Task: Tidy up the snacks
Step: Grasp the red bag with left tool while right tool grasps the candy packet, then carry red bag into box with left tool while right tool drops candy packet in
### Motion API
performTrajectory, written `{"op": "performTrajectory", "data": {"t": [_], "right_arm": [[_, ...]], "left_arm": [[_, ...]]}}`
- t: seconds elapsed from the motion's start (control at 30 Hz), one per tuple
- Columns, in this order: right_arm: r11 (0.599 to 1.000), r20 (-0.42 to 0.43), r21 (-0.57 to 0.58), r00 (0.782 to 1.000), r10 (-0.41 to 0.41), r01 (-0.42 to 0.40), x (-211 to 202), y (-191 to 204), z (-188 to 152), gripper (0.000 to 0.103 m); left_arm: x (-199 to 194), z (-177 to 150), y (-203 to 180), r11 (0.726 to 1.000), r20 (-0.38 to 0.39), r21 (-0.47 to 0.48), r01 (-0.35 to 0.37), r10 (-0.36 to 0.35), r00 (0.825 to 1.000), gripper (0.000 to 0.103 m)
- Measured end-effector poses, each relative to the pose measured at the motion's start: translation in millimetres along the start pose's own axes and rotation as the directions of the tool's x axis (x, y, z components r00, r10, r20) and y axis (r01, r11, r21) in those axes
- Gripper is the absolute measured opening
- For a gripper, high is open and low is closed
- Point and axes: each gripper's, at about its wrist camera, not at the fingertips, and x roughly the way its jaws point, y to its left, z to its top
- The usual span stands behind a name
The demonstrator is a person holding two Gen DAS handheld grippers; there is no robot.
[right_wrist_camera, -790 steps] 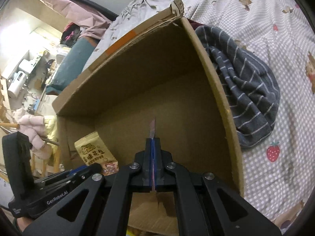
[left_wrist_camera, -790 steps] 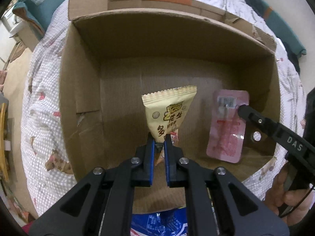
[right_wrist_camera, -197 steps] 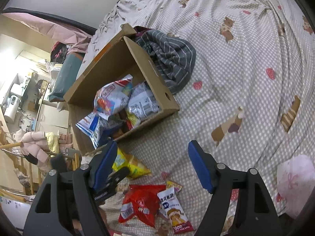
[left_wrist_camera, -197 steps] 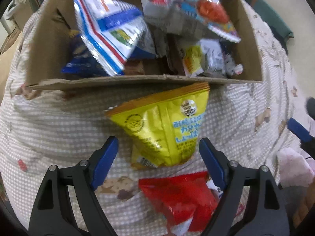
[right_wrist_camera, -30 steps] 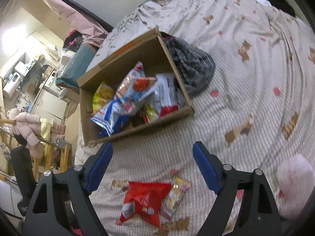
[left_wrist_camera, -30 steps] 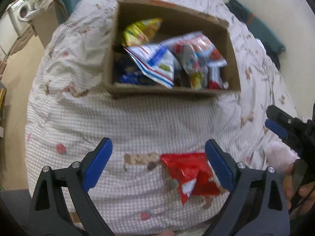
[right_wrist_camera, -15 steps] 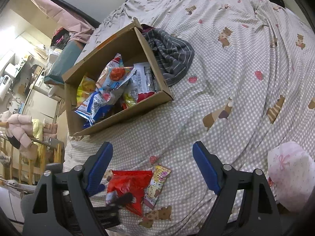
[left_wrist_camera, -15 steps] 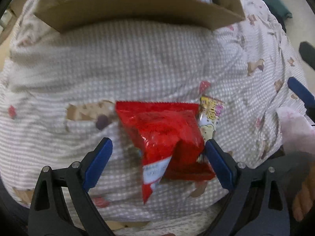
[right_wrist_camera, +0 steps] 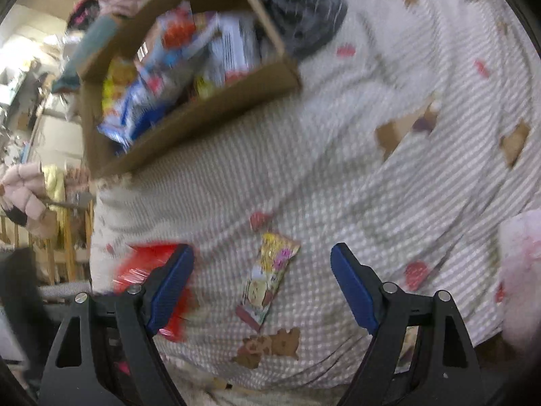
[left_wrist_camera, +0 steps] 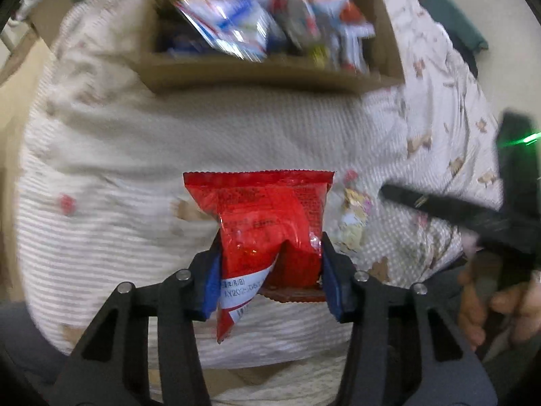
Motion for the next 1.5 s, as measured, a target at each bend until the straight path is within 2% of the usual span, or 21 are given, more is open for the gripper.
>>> {"op": "performTrajectory", "data": {"t": [0.1,0.23,0.37,0.43,0.5,0.53,0.6,0.63,0.8,0.93,1.03,1.13,1.27,1.4,1.5], "right_arm": [[0.999,-0.083,-0.046,0.996,-0.022,0.018,23,11,-4,0.062],[0.993,-0.141,-0.095,0.986,-0.087,0.074,47,23,-7,0.060],[0.982,-0.172,-0.128,0.972,-0.160,0.139,65,31,-9,0.059],[0.964,-0.170,-0.172,0.958,-0.232,0.203,75,38,-11,0.053],[0.935,-0.155,-0.243,0.941,-0.301,0.259,82,47,-16,0.050],[0.922,-0.144,-0.271,0.936,-0.321,0.275,83,51,-18,0.048],[0.905,-0.119,-0.306,0.931,-0.344,0.295,82,58,-22,0.035],[0.904,-0.110,-0.308,0.933,-0.342,0.295,79,59,-22,0.034],[0.921,-0.077,-0.289,0.953,-0.294,0.261,63,60,-25,0.028],[0.958,0.002,-0.236,0.986,-0.165,0.160,30,59,-19,0.027],[0.971,0.101,-0.229,0.994,-0.039,0.061,3,65,-13,0.027],[0.967,0.215,-0.252,0.973,0.085,-0.029,-27,74,-10,0.027],[0.953,0.334,-0.289,0.923,0.191,-0.093,-57,89,2,0.027],[0.945,0.405,-0.316,0.889,0.216,-0.086,-70,90,6,0.027],[0.936,0.490,-0.347,0.840,0.232,-0.056,-85,92,14,0.027]], "left_arm": [[-24,7,20,1.000,0.034,-0.008,-0.011,0.012,0.999,0.046],[-38,13,42,0.998,0.079,-0.012,-0.059,0.060,0.995,0.046],[-34,13,62,0.996,0.093,-0.045,-0.071,0.075,0.993,0.046],[-30,14,66,0.993,0.108,-0.038,-0.111,0.115,0.987,0.046],[-28,17,69,0.993,0.117,-0.058,-0.107,0.114,0.987,0.046],[-29,18,72,0.993,0.121,-0.077,-0.085,0.094,0.988,0.046],[-31,20,72,0.993,0.135,-0.086,-0.076,0.088,0.987,0.046],[-32,21,71,0.993,0.140,-0.087,-0.079,0.091,0.986,0.046],[-34,19,72,0.993,0.145,-0.100,-0.064,0.078,0.986,0.046],[-36,18,72,0.992,0.153,-0.091,-0.088,0.101,0.983,0.046],[-34,18,75,0.990,0.146,-0.100,-0.094,0.108,0.983,0.046],[-37,17,76,0.989,0.166,-0.104,-0.104,0.121,0.979,0.046],[-47,18,75,0.986,0.213,-0.106,-0.130,0.150,0.966,0.046],[-65,27,78,0.985,0.267,-0.122,-0.119,0.148,0.952,0.046],[-77,38,74,0.987,0.313,-0.112,-0.117,0.147,0.938,0.046]]}}
